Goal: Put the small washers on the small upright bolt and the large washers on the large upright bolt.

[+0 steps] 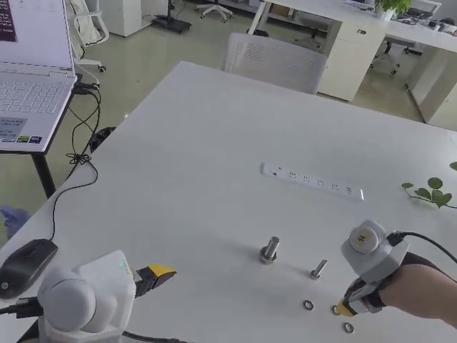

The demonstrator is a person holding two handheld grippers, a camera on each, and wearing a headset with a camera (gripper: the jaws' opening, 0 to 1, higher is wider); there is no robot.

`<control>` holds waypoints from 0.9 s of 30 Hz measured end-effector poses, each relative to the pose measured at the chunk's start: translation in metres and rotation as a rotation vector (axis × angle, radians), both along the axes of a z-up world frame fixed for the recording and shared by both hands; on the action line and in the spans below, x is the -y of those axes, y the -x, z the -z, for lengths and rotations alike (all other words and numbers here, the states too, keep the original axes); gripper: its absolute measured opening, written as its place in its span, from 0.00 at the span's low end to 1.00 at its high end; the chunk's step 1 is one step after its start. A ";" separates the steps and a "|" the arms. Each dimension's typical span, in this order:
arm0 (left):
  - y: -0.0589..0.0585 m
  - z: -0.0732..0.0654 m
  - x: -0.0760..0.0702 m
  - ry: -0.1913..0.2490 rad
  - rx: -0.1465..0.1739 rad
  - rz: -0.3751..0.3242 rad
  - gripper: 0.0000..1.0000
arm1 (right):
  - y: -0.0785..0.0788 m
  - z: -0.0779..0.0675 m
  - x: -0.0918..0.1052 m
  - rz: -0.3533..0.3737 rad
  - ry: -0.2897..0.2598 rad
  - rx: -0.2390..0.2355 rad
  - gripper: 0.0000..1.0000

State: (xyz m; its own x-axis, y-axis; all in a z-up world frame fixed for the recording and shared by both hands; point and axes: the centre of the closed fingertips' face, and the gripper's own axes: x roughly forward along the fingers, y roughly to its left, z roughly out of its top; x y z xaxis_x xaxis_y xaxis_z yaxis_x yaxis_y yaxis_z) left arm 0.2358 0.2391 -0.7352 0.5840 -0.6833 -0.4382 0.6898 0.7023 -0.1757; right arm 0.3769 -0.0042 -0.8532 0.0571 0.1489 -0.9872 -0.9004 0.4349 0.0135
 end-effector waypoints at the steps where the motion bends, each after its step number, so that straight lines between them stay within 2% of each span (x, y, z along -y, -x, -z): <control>1: 0.000 0.000 0.001 -0.002 0.004 0.004 0.79 | 0.000 0.001 0.000 0.001 -0.001 0.000 0.22; 7: 0.000 0.004 0.002 -0.007 -0.003 0.017 0.79 | -0.002 0.007 -0.001 0.008 0.001 0.006 0.22; 9: 0.000 0.006 0.003 -0.022 -0.003 0.027 0.79 | -0.003 0.008 -0.001 0.007 0.002 0.006 0.22; 12: -0.001 0.005 0.005 -0.011 -0.005 0.028 0.79 | -0.004 0.011 0.000 0.010 0.003 0.005 0.22; 22: 0.000 0.010 0.006 -0.012 -0.025 0.032 0.79 | -0.004 0.024 0.003 0.021 0.008 -0.002 0.22; 27: 0.000 0.011 0.005 -0.012 -0.028 0.032 0.79 | -0.005 0.023 0.004 0.027 0.010 0.000 0.20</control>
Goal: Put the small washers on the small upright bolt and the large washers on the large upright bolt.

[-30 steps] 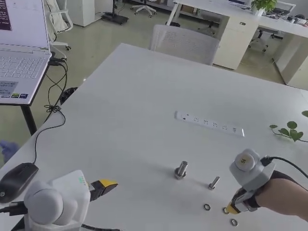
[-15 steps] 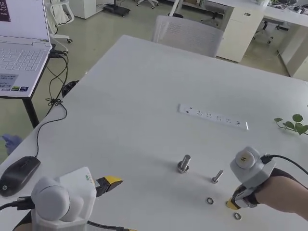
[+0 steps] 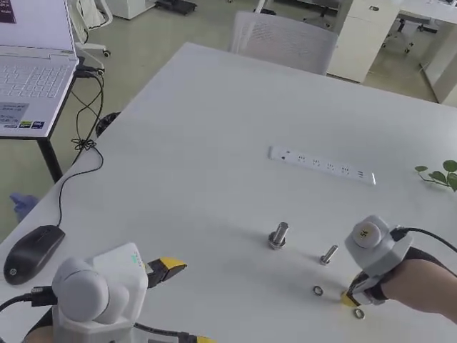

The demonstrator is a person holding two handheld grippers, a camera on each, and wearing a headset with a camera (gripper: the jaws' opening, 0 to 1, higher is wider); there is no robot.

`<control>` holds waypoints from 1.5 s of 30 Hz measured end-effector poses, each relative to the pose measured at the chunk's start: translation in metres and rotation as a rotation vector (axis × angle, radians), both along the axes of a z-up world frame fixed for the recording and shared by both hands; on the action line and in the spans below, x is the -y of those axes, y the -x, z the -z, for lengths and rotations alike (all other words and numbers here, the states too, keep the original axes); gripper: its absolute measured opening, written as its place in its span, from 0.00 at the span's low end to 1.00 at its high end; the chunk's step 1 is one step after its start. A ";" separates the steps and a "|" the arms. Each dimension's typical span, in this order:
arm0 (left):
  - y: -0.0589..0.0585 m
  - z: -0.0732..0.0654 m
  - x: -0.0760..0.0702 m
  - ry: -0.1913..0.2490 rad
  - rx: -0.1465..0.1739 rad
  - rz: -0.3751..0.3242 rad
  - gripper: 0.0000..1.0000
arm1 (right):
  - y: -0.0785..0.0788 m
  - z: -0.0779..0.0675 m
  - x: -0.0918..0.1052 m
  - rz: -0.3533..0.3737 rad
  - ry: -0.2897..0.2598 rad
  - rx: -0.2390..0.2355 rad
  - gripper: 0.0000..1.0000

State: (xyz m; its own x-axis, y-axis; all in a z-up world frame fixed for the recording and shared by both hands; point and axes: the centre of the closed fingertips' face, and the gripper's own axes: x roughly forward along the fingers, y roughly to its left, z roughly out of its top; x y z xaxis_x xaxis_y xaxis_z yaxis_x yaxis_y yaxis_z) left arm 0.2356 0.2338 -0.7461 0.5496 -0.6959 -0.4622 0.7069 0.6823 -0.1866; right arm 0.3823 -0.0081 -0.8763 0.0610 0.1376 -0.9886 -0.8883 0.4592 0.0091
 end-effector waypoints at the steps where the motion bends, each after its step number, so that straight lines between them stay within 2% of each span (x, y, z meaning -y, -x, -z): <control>1: 0.000 0.000 0.000 0.001 0.000 0.000 0.79 | -0.001 0.000 0.000 0.001 0.000 0.000 0.20; 14: -0.004 -0.001 -0.001 0.008 0.001 -0.004 0.78 | 0.000 0.001 0.000 -0.005 0.002 0.031 0.19; 24: -0.001 -0.001 0.000 0.010 -0.002 -0.001 0.78 | 0.001 0.001 0.000 -0.011 0.004 0.025 0.19; 26: -0.001 -0.001 0.000 0.006 -0.002 0.002 0.78 | 0.002 0.001 0.000 -0.041 0.003 0.031 0.19; 31: 0.000 -0.001 -0.003 0.003 -0.003 -0.002 0.78 | 0.003 0.001 0.000 -0.053 -0.011 0.038 0.18; 45: 0.002 -0.002 0.000 0.001 -0.007 -0.002 0.77 | 0.003 0.002 0.000 -0.058 -0.008 0.045 0.14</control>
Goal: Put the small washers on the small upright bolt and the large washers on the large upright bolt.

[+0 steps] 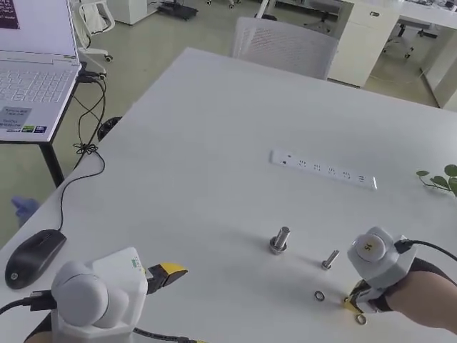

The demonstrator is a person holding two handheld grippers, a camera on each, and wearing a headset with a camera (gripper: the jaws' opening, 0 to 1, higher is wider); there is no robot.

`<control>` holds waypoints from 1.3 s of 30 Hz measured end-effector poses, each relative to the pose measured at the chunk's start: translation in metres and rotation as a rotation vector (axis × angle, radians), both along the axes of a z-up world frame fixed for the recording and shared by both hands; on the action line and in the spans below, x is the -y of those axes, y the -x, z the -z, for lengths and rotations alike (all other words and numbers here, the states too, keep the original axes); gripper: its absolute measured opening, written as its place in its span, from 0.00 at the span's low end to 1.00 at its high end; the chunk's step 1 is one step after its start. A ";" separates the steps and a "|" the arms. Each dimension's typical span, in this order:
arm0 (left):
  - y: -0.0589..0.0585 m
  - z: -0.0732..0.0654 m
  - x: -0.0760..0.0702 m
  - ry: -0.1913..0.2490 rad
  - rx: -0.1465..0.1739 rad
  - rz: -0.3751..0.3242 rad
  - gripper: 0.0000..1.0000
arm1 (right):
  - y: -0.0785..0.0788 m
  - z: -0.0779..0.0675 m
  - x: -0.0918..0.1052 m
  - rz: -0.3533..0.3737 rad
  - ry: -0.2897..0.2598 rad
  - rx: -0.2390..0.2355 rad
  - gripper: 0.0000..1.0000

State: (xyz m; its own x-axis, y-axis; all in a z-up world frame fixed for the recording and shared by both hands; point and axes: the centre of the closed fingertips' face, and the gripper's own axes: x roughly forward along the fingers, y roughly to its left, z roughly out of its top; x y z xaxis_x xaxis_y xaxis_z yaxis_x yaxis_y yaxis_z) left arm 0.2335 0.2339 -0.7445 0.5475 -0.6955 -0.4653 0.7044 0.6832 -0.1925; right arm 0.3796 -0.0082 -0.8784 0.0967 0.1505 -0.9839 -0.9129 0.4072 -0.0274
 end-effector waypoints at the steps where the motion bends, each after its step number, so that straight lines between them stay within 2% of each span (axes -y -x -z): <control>1: 0.000 0.000 0.000 0.001 0.000 0.000 0.77 | 0.000 0.000 0.000 0.002 -0.001 -0.001 0.14; 19: 0.002 -0.001 -0.001 0.003 0.001 -0.005 0.77 | 0.005 -0.002 0.000 0.011 -0.003 -0.029 0.13; 25: 0.002 -0.001 0.000 -0.001 0.001 -0.002 0.77 | 0.008 -0.010 -0.003 0.011 -0.011 -0.048 0.13; 39: -0.002 -0.008 0.006 0.003 0.016 0.006 0.77 | 0.004 -0.029 -0.004 0.016 -0.016 -0.046 0.13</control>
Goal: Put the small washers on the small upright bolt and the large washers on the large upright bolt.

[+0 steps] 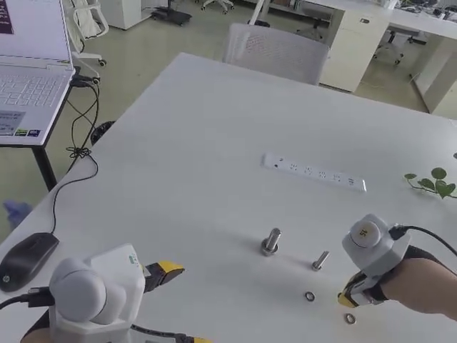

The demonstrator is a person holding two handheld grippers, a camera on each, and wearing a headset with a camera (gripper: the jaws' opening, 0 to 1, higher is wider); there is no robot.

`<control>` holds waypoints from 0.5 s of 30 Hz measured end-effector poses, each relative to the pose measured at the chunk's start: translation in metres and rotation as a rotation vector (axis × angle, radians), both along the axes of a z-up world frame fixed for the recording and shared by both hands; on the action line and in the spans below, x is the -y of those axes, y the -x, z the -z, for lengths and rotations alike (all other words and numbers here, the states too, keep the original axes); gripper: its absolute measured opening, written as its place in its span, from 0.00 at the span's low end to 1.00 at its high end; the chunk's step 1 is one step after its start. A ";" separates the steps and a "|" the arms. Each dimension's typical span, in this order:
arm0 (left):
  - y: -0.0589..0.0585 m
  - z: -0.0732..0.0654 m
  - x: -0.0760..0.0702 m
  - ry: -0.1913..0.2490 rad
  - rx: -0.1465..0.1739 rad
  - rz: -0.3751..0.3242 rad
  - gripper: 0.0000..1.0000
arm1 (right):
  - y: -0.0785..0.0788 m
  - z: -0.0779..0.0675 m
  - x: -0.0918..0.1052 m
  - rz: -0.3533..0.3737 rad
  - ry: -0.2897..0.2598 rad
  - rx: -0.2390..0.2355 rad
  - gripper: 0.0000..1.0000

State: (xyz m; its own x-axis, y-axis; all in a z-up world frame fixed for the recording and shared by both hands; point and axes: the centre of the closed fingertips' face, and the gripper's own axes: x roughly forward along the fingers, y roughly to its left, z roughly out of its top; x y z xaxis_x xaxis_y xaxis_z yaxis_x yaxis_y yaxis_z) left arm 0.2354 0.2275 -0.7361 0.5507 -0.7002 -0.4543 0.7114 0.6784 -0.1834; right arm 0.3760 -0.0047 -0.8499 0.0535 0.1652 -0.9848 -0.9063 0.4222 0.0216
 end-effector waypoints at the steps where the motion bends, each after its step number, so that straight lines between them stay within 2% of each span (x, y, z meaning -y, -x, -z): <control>1: 0.000 -0.001 0.000 0.000 0.001 0.001 0.77 | 0.000 -0.001 0.001 -0.001 0.001 0.001 0.13; 7: 0.000 -0.004 0.001 0.000 0.005 -0.001 0.77 | 0.001 -0.011 0.000 -0.002 -0.006 0.007 0.13; 15: 0.001 -0.006 0.002 -0.001 0.012 0.000 0.77 | -0.006 -0.023 -0.006 -0.014 -0.018 0.025 0.13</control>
State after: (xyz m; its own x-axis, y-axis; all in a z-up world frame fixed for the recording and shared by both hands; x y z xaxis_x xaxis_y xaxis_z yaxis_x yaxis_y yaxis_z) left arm 0.2347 0.2256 -0.7306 0.5557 -0.7000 -0.4486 0.7137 0.6784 -0.1745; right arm 0.3821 0.0014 -0.8267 0.0752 0.1835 -0.9801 -0.9126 0.4089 0.0065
